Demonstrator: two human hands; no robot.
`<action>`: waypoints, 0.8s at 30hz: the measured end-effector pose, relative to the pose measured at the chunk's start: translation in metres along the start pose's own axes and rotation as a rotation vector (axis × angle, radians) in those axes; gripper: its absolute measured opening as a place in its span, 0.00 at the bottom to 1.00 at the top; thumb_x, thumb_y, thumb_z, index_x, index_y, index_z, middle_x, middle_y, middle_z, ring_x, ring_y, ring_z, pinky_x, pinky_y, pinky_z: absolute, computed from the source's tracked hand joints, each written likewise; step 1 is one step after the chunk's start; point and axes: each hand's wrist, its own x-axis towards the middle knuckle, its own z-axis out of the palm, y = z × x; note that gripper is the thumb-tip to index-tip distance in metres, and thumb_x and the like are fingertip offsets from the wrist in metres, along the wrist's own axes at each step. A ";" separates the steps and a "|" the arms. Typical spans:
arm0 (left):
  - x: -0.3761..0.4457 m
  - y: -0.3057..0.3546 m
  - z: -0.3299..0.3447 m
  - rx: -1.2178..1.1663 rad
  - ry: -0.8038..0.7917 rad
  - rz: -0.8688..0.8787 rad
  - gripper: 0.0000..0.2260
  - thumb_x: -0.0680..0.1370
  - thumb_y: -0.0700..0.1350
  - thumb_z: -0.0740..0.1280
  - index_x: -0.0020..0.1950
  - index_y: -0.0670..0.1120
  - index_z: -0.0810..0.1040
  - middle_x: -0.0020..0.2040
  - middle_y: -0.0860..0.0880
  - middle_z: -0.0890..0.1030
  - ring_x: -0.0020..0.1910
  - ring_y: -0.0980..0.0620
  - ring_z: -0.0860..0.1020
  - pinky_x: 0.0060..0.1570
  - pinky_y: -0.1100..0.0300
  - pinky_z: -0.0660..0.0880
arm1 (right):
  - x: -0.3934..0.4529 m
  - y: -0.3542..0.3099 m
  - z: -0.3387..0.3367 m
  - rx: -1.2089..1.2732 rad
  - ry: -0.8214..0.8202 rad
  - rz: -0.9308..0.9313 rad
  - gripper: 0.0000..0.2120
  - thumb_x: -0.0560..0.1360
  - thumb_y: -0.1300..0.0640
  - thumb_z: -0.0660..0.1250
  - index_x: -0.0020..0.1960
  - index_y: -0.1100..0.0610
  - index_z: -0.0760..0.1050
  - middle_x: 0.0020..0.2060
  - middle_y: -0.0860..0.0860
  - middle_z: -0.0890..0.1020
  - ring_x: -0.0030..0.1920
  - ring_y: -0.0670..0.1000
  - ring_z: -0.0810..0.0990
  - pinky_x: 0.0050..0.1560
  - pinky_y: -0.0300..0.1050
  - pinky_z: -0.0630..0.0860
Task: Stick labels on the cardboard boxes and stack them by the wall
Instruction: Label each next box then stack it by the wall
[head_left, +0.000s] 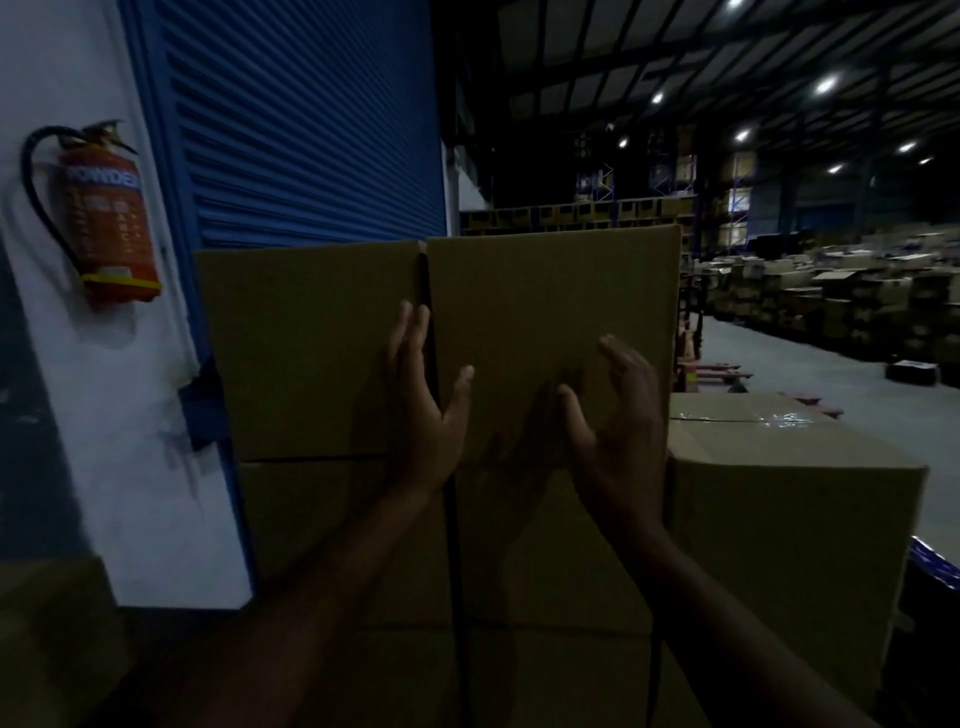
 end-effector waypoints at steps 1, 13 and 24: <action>-0.011 -0.001 -0.007 0.017 -0.014 -0.008 0.30 0.78 0.41 0.71 0.77 0.40 0.62 0.79 0.43 0.60 0.78 0.51 0.58 0.74 0.65 0.57 | -0.012 -0.006 0.005 0.030 -0.035 0.005 0.27 0.74 0.58 0.70 0.70 0.56 0.66 0.68 0.50 0.70 0.69 0.45 0.67 0.68 0.48 0.69; -0.142 -0.040 -0.151 0.194 -0.057 -0.268 0.24 0.80 0.48 0.67 0.74 0.44 0.68 0.74 0.49 0.69 0.74 0.53 0.66 0.71 0.55 0.67 | -0.156 -0.065 0.115 0.265 -0.479 0.113 0.22 0.75 0.54 0.70 0.67 0.51 0.70 0.63 0.46 0.74 0.63 0.43 0.73 0.62 0.48 0.73; -0.210 -0.130 -0.348 0.414 -0.017 -0.624 0.24 0.78 0.60 0.63 0.74 0.58 0.66 0.73 0.58 0.69 0.72 0.60 0.66 0.70 0.62 0.67 | -0.285 -0.158 0.256 0.326 -0.815 0.336 0.23 0.74 0.50 0.70 0.67 0.51 0.70 0.61 0.47 0.76 0.59 0.42 0.73 0.59 0.40 0.72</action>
